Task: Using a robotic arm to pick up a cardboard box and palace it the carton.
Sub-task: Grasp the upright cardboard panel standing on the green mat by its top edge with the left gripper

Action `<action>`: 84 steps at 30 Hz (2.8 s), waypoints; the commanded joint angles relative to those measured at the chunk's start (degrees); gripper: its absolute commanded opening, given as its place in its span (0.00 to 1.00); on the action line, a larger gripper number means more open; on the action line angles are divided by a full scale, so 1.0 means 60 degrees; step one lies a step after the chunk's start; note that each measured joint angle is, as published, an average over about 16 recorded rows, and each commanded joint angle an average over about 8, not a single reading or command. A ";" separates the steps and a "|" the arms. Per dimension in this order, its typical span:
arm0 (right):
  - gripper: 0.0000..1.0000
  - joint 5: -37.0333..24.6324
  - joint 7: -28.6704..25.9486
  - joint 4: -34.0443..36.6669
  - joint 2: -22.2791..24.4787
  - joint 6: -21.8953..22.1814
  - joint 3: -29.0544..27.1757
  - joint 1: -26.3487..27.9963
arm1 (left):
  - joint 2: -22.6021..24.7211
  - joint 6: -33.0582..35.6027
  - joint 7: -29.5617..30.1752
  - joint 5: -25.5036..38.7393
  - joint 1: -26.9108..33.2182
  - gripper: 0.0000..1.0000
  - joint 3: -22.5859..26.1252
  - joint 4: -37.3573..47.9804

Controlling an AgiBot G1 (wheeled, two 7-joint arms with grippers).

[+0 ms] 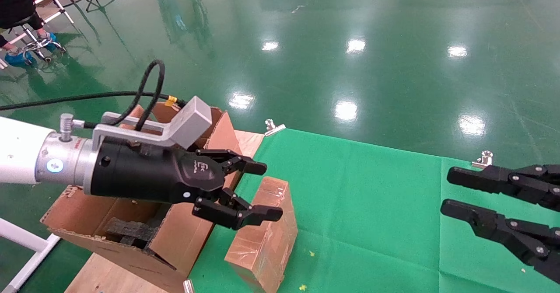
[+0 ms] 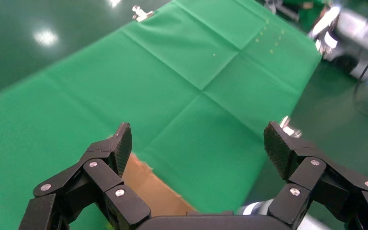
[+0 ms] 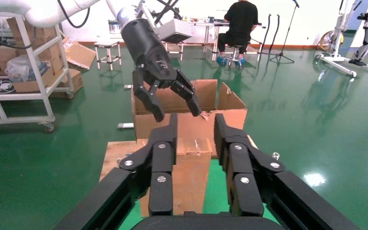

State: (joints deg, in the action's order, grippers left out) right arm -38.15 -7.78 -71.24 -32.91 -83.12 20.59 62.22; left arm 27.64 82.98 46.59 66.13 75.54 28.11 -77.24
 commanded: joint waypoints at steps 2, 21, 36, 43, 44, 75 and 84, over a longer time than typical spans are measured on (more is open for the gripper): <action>0.00 0.0000 0.0000 0.0000 0.0000 0.0000 0.0000 0.0000 | 0.0026 0.0040 0.0225 0.0287 0.0140 1.00 0.0110 0.0072; 0.00 0.0000 0.0000 0.0000 0.0000 0.0000 0.0001 0.0000 | 0.2147 0.1286 0.5916 0.3615 0.3823 1.00 0.3805 -0.0006; 0.18 0.0001 0.0001 0.0000 0.0000 0.0000 0.0001 0.0000 | 0.3204 0.1125 0.7646 0.3460 0.5527 1.00 0.6923 -0.0048; 1.00 0.0001 0.0001 0.0001 0.0000 0.0000 0.0002 0.0000 | 0.3476 0.1058 0.8194 0.3373 0.5855 1.00 0.7766 -0.0062; 1.00 0.0001 0.0001 0.0001 0.0001 0.0001 0.0001 0.0000 | 0.3514 0.1052 0.8249 0.3368 0.5890 0.99 0.7874 -0.0064; 1.00 0.0003 0.0001 0.0003 0.0002 0.0003 0.0001 -0.0001 | 0.3574 0.1044 0.8325 0.3331 0.5932 0.00 0.8043 -0.0061; 1.00 0.0002 0.0001 0.0002 0.0002 0.0002 0.0001 -0.0001 | 0.3569 0.1037 0.8318 0.3343 0.5926 0.00 0.8026 -0.0049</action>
State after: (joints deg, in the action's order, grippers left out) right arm -38.13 -7.78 -71.23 -32.90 -83.11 20.60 62.21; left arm 49.05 89.13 96.29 86.12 111.25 76.25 -77.19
